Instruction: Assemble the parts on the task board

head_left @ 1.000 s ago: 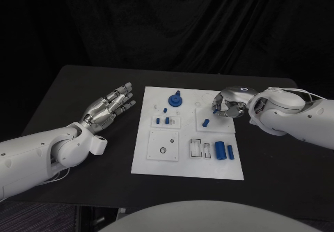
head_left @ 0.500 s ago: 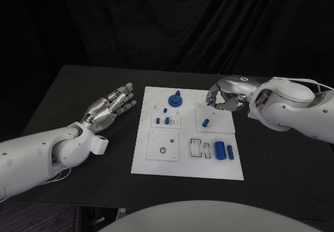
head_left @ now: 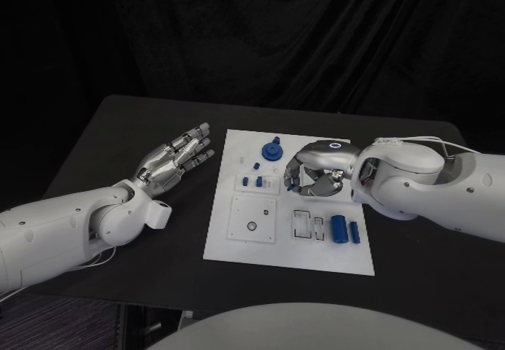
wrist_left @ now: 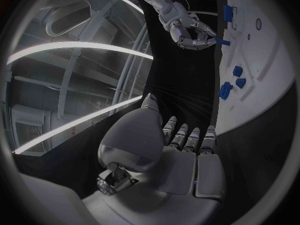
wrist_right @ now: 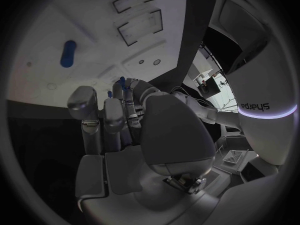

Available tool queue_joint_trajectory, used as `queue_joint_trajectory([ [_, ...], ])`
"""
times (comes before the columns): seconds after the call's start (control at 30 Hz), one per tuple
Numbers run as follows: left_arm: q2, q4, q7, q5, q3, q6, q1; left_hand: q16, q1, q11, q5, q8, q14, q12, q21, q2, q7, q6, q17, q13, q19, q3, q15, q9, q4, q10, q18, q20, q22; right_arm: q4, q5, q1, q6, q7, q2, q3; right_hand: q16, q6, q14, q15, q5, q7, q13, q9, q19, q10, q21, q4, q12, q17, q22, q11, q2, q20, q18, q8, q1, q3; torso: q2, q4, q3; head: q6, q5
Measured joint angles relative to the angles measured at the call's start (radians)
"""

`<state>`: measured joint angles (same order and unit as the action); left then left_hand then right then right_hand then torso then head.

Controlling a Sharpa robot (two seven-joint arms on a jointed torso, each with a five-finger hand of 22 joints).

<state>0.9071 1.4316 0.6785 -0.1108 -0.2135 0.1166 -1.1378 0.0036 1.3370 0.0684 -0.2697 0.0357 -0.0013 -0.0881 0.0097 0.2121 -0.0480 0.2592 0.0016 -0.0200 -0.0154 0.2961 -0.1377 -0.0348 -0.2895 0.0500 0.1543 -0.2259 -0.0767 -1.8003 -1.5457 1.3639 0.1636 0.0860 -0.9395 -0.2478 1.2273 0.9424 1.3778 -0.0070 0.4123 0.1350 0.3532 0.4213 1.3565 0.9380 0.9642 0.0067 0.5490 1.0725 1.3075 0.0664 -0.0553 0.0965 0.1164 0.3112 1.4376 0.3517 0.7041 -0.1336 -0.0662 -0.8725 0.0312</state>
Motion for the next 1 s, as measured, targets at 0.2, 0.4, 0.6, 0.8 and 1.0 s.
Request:
queue_joint_trajectory([
  [0.2, -0.006, -0.002, 0.000, 0.001, 0.000, 0.001, 0.000, 0.000, 0.000, 0.000, 0.000, 0.000, 0.000, 0.000, 0.000, 0.000, 0.000, 0.000, 0.000, 0.000, -0.002, 0.000, 0.000, 0.000, 0.000, 0.000, 0.000, -0.002, 0.000, 0.031, -0.024, -0.029, -0.019, -0.007, 0.064, 0.000, 0.000, -0.004, 0.000, 0.000, 0.000, 0.003, 0.000, 0.000, 0.000, 0.000, 0.000, 0.000, 0.000, -0.002, 0.000, 0.000, 0.000, 0.000, 0.000, 0.000, 0.000, 0.000, -0.001, -0.0009, 0.0012, 0.000, -0.009],
  [0.4, -0.008, -0.004, 0.000, 0.001, 0.000, 0.003, 0.000, 0.000, 0.000, 0.000, 0.000, 0.000, 0.000, 0.000, 0.000, 0.000, 0.007, 0.000, 0.000, 0.000, -0.001, 0.000, 0.000, 0.000, 0.000, 0.000, 0.000, -0.001, 0.000, 0.063, -0.052, -0.048, -0.026, -0.015, 0.110, 0.000, 0.000, -0.006, 0.000, 0.000, 0.001, 0.002, 0.000, 0.000, 0.000, 0.000, 0.000, 0.000, 0.000, -0.001, 0.000, 0.000, 0.001, 0.000, 0.000, 0.000, 0.001, 0.000, -0.002, -0.0012, 0.0011, 0.000, -0.018],
  [0.6, -0.011, -0.007, 0.000, 0.002, 0.000, 0.005, 0.001, 0.000, 0.005, 0.007, 0.000, 0.000, 0.004, 0.000, 0.000, 0.005, 0.007, 0.000, -0.001, 0.000, -0.001, 0.000, -0.004, 0.000, 0.000, 0.000, 0.000, -0.001, 0.000, 0.082, -0.086, -0.058, -0.026, -0.021, 0.140, 0.000, 0.000, -0.006, 0.000, 0.000, 0.002, 0.002, 0.000, 0.000, 0.000, 0.000, 0.000, 0.000, -0.004, -0.001, 0.000, 0.000, 0.001, 0.000, 0.000, -0.001, 0.001, 0.000, -0.001, -0.0015, 0.0007, 0.000, -0.019],
  [0.8, -0.016, -0.009, 0.000, 0.002, 0.000, 0.006, 0.001, 0.000, 0.005, 0.007, -0.005, 0.000, 0.004, 0.000, 0.000, 0.005, 0.008, -0.001, -0.001, 0.000, -0.001, 0.000, -0.003, 0.000, 0.000, 0.000, 0.000, -0.002, 0.000, 0.093, -0.112, -0.063, -0.025, -0.025, 0.161, 0.000, 0.000, -0.009, 0.000, 0.000, 0.002, 0.005, 0.000, 0.000, 0.000, 0.001, 0.005, 0.000, -0.004, 0.000, 0.000, 0.001, 0.001, 0.000, 0.000, -0.001, 0.001, 0.000, 0.000, -0.0013, 0.0001, 0.000, -0.020],
  [1.0, -0.019, -0.011, 0.000, 0.002, 0.000, 0.009, 0.002, 0.000, 0.007, 0.007, -0.005, 0.000, 0.004, 0.000, 0.000, 0.007, 0.011, -0.003, -0.001, 0.000, 0.002, 0.000, -0.003, 0.000, 0.000, 0.000, 0.000, -0.005, 0.000, 0.095, -0.126, -0.068, -0.025, -0.027, 0.169, 0.000, 0.005, -0.010, 0.004, 0.003, 0.002, 0.005, 0.000, 0.000, 0.000, 0.004, 0.012, 0.000, -0.004, 0.005, 0.000, 0.004, 0.001, 0.000, 0.000, -0.002, 0.001, 0.000, 0.000, -0.0007, 0.0001, 0.000, -0.023],
])
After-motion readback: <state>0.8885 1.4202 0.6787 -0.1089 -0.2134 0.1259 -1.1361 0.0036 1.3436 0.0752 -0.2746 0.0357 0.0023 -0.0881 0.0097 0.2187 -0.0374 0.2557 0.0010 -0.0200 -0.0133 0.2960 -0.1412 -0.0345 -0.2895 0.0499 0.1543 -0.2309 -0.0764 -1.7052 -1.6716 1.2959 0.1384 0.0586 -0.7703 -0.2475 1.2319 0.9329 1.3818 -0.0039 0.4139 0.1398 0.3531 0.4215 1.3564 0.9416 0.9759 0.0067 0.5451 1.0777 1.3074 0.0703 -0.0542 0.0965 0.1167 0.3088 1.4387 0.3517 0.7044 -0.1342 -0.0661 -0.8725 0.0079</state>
